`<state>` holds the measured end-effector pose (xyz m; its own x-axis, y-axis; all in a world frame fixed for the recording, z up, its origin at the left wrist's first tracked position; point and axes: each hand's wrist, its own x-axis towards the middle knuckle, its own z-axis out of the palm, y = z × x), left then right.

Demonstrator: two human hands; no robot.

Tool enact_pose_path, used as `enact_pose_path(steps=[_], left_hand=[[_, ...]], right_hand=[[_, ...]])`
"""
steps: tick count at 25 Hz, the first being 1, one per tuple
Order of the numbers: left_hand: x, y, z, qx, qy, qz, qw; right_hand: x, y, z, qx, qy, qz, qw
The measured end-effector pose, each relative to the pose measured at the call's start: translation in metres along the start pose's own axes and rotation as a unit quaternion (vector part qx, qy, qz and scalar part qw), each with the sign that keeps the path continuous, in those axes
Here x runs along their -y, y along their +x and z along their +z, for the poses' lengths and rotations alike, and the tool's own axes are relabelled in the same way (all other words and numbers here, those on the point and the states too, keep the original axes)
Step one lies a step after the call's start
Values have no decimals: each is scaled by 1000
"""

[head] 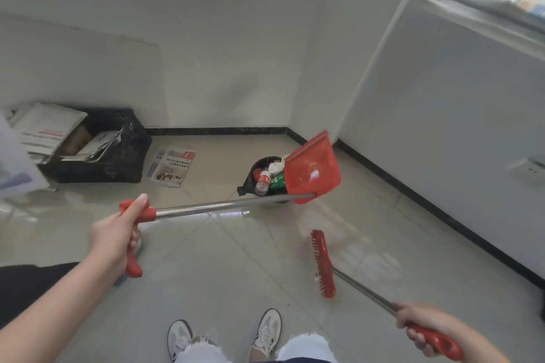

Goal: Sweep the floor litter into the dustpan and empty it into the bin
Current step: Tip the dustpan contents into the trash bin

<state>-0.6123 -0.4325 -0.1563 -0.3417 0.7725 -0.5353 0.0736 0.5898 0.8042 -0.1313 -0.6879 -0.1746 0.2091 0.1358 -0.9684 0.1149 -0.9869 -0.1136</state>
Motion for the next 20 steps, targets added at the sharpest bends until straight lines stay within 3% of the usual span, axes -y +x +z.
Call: enact_pose_path(steps=[4, 13, 20], left_hand=[[32, 23, -9, -55, -71, -93, 992], [63, 26, -4, -75, -126, -163, 976], [120, -3, -5, -17, -211, -375, 903]], right_hand=[[14, 5, -4, 9, -17, 0, 1000], [54, 13, -1, 5, -44, -11, 999], [73, 6, 6, -9, -60, -22, 998]])
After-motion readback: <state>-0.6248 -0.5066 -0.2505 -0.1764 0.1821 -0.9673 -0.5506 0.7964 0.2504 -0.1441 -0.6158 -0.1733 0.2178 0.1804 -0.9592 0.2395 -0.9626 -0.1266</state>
